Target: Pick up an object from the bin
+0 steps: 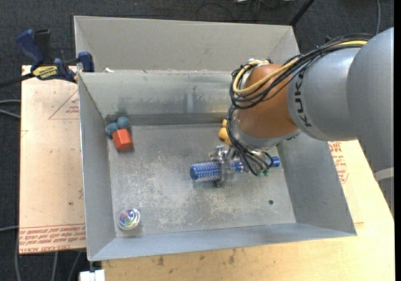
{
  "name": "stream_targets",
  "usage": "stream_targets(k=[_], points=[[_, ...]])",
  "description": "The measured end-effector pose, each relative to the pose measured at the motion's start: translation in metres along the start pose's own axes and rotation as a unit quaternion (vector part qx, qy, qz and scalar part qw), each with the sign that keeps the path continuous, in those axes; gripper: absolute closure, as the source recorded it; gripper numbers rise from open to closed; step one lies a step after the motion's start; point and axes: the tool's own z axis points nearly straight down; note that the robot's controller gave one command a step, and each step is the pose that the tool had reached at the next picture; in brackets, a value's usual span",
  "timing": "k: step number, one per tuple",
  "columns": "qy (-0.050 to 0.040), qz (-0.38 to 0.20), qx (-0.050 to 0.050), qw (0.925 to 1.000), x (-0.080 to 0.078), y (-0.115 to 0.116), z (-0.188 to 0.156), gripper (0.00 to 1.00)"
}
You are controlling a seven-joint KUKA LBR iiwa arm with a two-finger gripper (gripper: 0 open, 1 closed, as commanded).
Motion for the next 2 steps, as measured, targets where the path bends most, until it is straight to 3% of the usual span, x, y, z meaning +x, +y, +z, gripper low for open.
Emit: stream_targets(k=[1,2], points=[[-0.0005,-0.001,0.0,1.0,-0.001,0.001,-0.024,1.0],[-0.0023,-0.002,0.0,1.0,-0.002,0.001,-0.082,1.0]])
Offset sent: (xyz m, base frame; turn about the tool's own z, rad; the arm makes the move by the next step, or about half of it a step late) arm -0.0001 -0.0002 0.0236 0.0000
